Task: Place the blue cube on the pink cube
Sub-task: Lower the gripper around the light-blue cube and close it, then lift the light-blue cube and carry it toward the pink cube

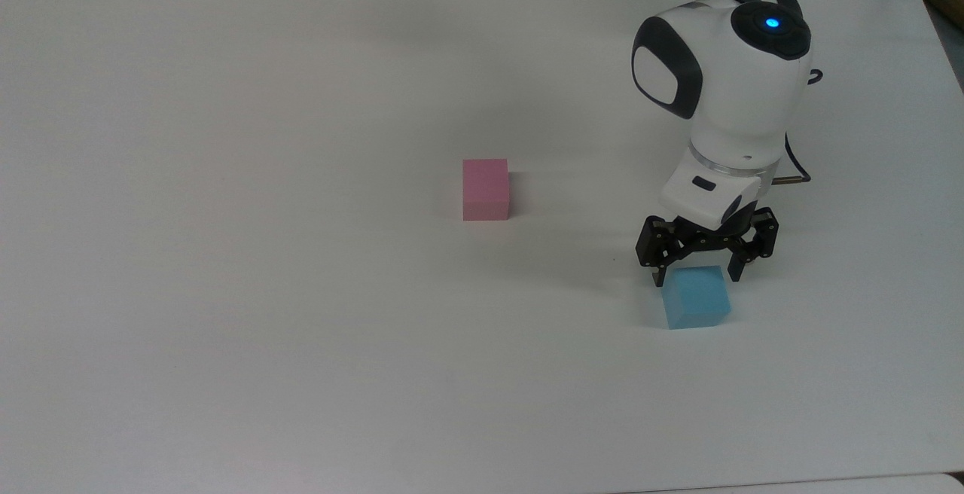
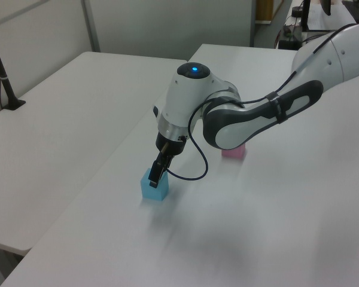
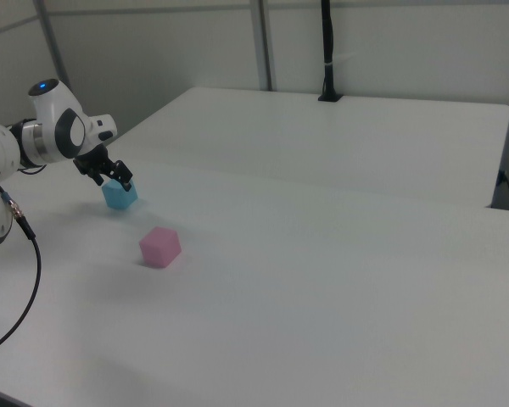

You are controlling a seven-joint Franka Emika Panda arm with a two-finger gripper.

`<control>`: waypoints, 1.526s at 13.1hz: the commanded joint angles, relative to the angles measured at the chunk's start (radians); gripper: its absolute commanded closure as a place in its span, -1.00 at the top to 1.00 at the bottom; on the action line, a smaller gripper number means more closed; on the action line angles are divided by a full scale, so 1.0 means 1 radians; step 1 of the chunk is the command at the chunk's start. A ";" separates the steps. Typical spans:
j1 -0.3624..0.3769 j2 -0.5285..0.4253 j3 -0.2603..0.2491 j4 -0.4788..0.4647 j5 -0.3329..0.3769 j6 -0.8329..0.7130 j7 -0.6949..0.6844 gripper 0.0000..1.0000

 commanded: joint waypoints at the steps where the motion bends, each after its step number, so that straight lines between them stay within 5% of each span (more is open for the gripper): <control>1: 0.010 0.035 -0.011 0.028 -0.042 0.056 0.054 1.00; 5: 0.015 0.050 -0.009 0.027 -0.095 0.086 0.097 0.88; 9: 0.016 0.047 -0.007 0.024 -0.100 0.085 0.095 -0.39; 10: 0.016 0.045 -0.007 0.022 -0.123 0.085 0.094 -0.57; 20: 0.009 -0.266 -0.004 -0.077 -0.134 -0.107 0.086 -0.56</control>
